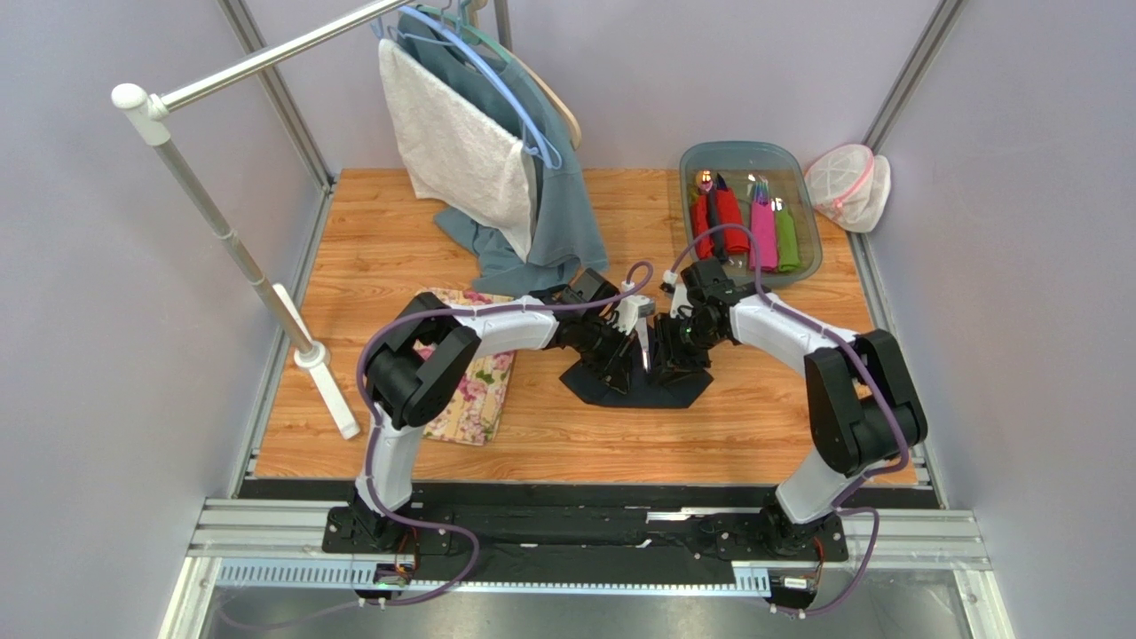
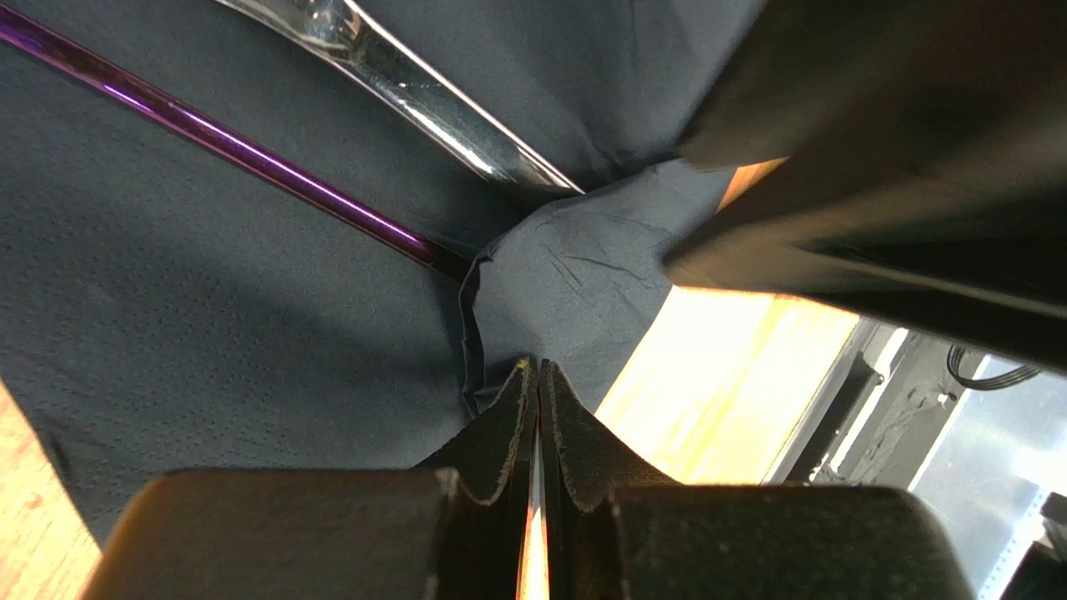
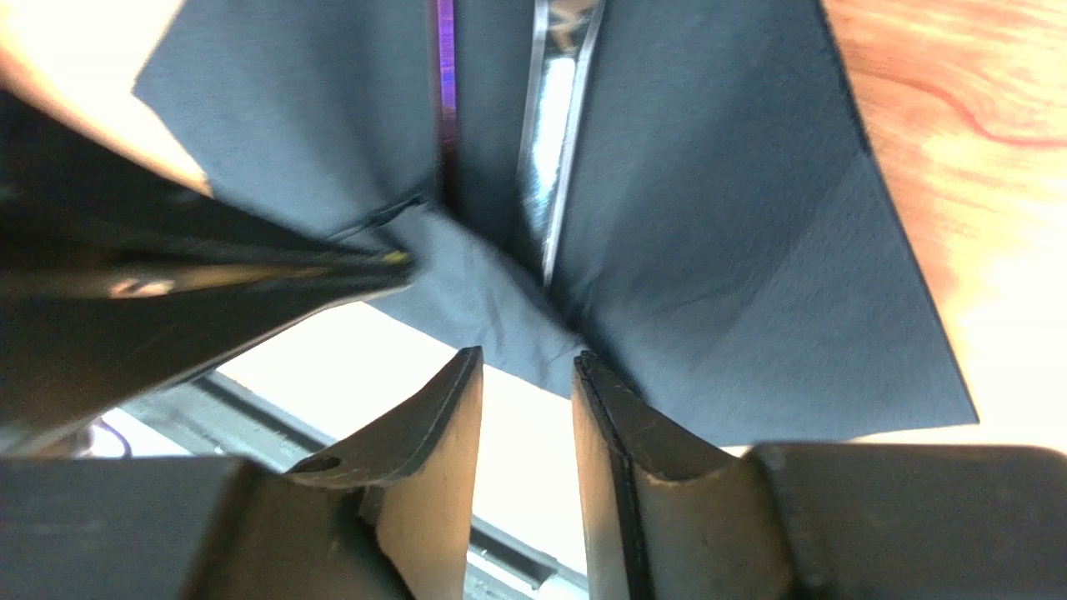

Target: Place the utensils on the paper napkin and roll it up

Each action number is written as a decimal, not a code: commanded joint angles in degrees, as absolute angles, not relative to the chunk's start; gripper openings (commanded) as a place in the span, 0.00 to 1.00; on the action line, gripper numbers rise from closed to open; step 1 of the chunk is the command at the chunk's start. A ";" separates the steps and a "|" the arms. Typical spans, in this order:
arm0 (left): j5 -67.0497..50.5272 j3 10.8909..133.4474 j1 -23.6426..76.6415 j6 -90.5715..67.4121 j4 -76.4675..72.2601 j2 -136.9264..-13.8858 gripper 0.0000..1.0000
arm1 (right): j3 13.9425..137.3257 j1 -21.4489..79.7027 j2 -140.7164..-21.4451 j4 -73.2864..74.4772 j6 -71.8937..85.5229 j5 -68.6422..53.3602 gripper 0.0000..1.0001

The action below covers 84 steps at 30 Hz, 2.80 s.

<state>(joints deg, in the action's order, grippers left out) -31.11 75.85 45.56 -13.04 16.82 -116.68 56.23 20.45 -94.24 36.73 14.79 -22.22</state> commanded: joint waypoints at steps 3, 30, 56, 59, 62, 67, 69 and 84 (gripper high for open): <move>-32.96 78.22 45.35 -14.76 15.03 -117.77 0.08 | 59.07 19.17 -87.72 41.21 13.27 -21.28 0.54; -33.14 78.84 45.26 -15.21 14.68 -118.21 0.08 | 54.49 4.57 -100.01 36.74 13.01 -27.76 0.77; -33.22 79.28 45.18 -16.00 14.15 -118.39 0.08 | 52.38 5.18 -95.27 34.98 18.72 -45.26 0.42; -33.31 79.54 45.26 -16.26 14.15 -118.48 0.08 | 52.82 5.80 -96.06 33.93 19.95 -45.96 0.38; -33.31 79.63 45.18 -16.26 14.15 -118.48 0.08 | 53.70 6.94 -97.29 33.40 20.91 -46.14 0.33; -33.22 79.45 45.09 -16.17 14.15 -118.39 0.07 | 55.02 8.26 -99.40 32.61 22.50 -46.23 0.20; -33.22 79.37 45.00 -16.26 14.15 -118.21 0.07 | 55.63 8.96 -100.19 32.00 23.63 -46.32 0.16; -33.40 77.18 44.21 -16.87 14.50 -115.23 0.12 | 57.83 12.57 -104.24 30.59 25.05 -41.40 0.08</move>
